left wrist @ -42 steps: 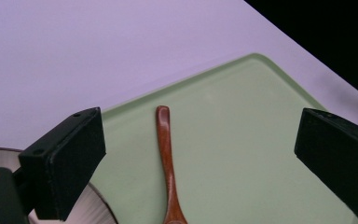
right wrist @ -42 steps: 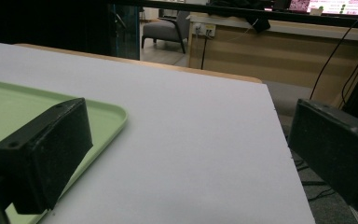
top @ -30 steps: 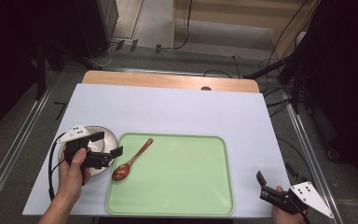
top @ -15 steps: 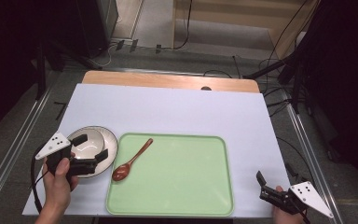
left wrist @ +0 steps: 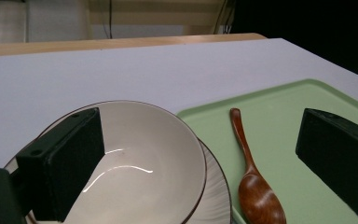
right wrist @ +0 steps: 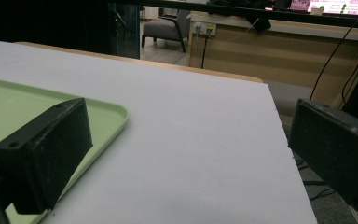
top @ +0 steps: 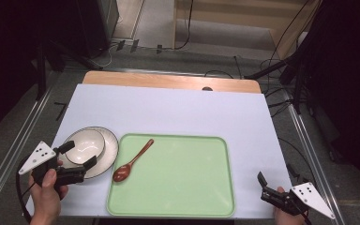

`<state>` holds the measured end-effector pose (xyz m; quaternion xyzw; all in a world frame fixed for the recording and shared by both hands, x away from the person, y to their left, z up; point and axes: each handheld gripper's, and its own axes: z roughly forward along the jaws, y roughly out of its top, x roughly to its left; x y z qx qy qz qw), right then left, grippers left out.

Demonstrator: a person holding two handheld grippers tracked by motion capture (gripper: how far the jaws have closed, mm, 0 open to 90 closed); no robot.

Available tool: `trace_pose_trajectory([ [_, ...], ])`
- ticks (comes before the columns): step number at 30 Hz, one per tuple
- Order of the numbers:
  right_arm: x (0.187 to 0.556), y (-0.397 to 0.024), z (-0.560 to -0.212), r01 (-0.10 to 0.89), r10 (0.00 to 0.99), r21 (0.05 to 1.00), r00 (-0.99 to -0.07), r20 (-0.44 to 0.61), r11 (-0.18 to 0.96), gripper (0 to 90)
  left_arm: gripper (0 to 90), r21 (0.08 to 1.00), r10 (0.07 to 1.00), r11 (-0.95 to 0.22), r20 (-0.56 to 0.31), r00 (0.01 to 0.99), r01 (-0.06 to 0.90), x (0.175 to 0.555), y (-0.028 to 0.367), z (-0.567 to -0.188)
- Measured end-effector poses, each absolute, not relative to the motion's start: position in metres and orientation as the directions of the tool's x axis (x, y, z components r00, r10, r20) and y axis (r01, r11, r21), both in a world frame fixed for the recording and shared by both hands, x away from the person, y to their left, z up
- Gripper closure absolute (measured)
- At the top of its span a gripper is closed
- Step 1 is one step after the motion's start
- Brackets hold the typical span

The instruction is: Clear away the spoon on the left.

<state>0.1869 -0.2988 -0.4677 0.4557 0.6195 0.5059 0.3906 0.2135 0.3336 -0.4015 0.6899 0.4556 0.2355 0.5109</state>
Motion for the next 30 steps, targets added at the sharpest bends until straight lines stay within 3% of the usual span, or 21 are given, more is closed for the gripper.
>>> trace_pose_trajectory([
  [30, 0.186, -0.301, -0.466, 0.159, 0.96, 0.985, -0.278, -0.017, 0.064, 0.1, 0.6, 0.956, 0.926, -0.004, -0.107, 0.361, 0.294, 0.164, 0.384, -0.416],
])
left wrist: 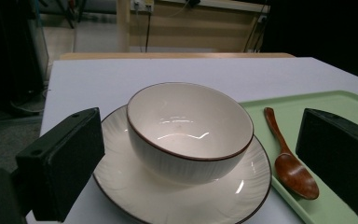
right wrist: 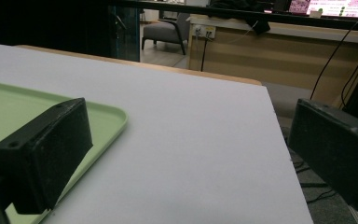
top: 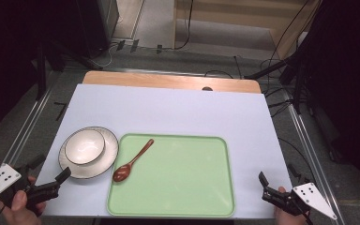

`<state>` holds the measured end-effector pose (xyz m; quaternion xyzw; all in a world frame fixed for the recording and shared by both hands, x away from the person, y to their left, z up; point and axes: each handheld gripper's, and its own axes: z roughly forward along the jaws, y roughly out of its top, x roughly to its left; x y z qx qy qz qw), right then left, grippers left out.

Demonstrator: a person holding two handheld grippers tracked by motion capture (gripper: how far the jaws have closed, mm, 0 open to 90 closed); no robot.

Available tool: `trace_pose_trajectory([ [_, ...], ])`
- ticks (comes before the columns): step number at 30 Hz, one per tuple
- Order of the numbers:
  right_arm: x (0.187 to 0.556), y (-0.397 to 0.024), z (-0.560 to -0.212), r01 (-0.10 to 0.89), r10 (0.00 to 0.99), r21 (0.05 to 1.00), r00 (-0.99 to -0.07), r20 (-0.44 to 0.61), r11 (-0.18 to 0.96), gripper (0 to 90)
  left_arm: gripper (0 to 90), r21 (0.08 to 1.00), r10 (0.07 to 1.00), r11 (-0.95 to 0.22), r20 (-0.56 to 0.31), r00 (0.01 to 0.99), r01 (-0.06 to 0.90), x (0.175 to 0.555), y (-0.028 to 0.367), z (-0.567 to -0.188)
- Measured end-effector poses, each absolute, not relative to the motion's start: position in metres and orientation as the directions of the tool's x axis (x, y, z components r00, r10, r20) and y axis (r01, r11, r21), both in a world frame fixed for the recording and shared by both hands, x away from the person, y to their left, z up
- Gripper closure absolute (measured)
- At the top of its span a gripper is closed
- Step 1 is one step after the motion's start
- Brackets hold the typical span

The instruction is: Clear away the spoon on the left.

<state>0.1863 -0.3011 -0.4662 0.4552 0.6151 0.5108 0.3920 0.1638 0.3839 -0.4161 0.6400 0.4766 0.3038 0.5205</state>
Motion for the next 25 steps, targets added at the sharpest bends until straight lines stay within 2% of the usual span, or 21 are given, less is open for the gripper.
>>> trace_pose_trajectory([
  [7, 0.186, -0.301, -0.466, 0.157, 0.959, 0.986, -0.282, -0.015, 0.062, 0.1, 0.6, 0.961, 0.923, -0.036, -0.073, 0.379, 0.275, 0.156, 0.389, -0.423],
  [15, 0.184, -0.302, -0.466, 0.158, 0.96, 0.986, -0.281, -0.009, 0.056, 0.1, 0.6, 0.95, 0.93, -0.002, -0.113, 0.351, 0.312, 0.161, 0.398, -0.429],
  [21, 0.183, -0.302, -0.466, 0.154, 0.959, 0.986, -0.283, -0.013, 0.059, 0.1, 0.6, 0.952, 0.929, 0.007, -0.119, 0.352, 0.304, 0.161, 0.396, -0.425],
  [25, 0.182, -0.304, -0.466, 0.154, 0.961, 0.987, -0.275, -0.005, 0.049, 0.1, 0.6, 0.951, 0.909, 0.005, -0.133, 0.396, 0.31, 0.164, 0.392, -0.419],
])
